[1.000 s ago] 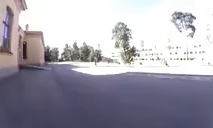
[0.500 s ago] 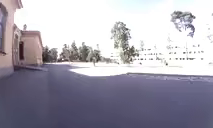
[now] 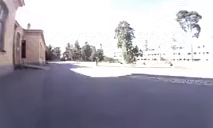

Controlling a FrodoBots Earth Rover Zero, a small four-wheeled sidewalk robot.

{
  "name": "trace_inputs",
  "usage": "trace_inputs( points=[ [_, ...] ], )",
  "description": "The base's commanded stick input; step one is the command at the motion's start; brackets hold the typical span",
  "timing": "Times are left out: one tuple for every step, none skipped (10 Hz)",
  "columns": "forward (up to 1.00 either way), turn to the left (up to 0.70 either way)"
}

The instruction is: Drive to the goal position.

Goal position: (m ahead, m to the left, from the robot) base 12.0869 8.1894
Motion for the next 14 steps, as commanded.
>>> trace_inputs(
  points=[
    [0.70,0.00],
    [0.70,0.00],
    [0.70,0.00],
    [0.70,0.00],
    [0.70,0.00],
    [0.70,0.00],
    [0.70,0.00],
    [0.70,0.00],
    [0.70,0.00],
    [0.70,0.00],
    [0.70,0.15],
    [0.70,0.32],
    [0.70,0.35],
    [0.70,0.31]
  ],
)
